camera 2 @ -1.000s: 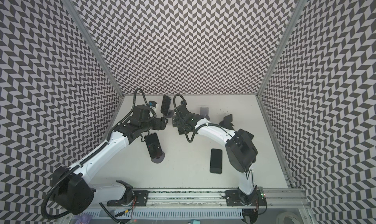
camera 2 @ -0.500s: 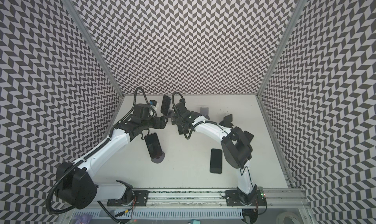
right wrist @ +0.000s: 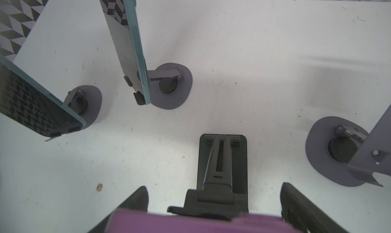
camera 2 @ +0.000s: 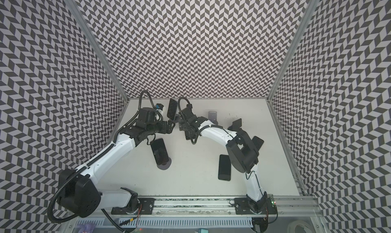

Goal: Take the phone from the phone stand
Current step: 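Close the right gripper on the top edge of the purple-edged phone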

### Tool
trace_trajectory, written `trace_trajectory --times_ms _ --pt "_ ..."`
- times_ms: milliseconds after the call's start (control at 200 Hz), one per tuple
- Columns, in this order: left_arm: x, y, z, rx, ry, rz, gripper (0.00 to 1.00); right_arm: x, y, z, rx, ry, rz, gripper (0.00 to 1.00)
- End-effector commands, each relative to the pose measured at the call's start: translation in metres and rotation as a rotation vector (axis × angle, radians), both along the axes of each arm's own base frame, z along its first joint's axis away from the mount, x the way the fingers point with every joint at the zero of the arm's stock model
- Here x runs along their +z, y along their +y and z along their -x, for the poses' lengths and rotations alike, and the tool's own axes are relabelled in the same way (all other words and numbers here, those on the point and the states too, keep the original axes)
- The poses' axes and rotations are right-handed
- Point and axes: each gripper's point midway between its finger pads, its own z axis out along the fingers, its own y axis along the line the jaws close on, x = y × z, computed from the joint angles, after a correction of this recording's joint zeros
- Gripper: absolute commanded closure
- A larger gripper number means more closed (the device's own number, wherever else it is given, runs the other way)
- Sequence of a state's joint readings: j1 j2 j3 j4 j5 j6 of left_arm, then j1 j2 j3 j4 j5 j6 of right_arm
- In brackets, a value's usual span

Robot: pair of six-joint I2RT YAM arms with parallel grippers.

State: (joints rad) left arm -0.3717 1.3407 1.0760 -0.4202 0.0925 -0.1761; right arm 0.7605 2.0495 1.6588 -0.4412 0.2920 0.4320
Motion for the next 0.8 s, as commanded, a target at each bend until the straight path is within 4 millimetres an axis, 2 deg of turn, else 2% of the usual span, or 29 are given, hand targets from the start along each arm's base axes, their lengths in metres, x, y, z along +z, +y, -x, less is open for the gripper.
trace_trajectory --times_ms 0,476,796 --pt "0.0142 -0.0024 -0.0049 -0.011 -0.034 0.022 0.14 0.0058 0.0016 -0.0104 -0.014 -0.035 -0.004 0.06" --pt "0.0141 -0.0022 -0.0041 -0.014 -0.038 0.021 0.14 -0.0006 0.0052 -0.0126 -0.01 -0.02 0.002 0.1" --pt "0.0138 -0.0018 -0.0056 -0.013 -0.041 0.017 0.14 -0.0016 0.0074 -0.014 0.0 -0.018 0.011 0.16"
